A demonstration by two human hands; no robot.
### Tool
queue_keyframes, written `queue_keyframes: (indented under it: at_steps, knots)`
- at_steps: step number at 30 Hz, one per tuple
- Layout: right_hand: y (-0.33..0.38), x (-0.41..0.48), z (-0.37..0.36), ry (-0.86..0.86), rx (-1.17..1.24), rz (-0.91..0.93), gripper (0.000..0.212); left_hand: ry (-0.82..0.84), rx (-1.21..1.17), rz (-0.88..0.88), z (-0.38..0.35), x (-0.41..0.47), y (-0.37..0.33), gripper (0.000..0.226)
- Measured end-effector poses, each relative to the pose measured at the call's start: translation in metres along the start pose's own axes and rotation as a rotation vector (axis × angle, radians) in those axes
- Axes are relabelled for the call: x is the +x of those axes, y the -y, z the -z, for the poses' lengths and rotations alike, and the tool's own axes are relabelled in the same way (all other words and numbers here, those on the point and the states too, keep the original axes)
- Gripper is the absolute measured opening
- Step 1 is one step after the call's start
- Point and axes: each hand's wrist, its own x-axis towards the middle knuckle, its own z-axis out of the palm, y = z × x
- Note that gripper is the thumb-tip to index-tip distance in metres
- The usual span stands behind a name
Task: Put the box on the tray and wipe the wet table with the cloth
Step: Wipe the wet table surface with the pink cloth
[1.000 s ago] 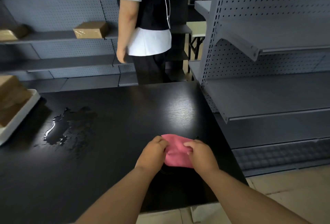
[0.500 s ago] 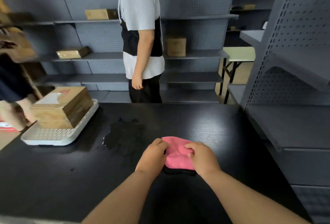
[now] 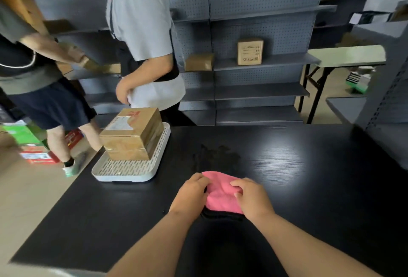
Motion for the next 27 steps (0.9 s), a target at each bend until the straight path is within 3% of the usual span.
queue_keyframes:
  at_steps: [12, 27]
  knots:
    - [0.016, 0.024, -0.014, -0.012, -0.044, 0.003, 0.037, 0.002, -0.049, -0.010, 0.006, 0.021, 0.028, 0.037]
    - [0.004, 0.077, -0.018, 0.051, -0.066, 0.064, 0.037, 0.003, -0.066, 0.100, -0.019, 0.063, 0.039, 0.037]
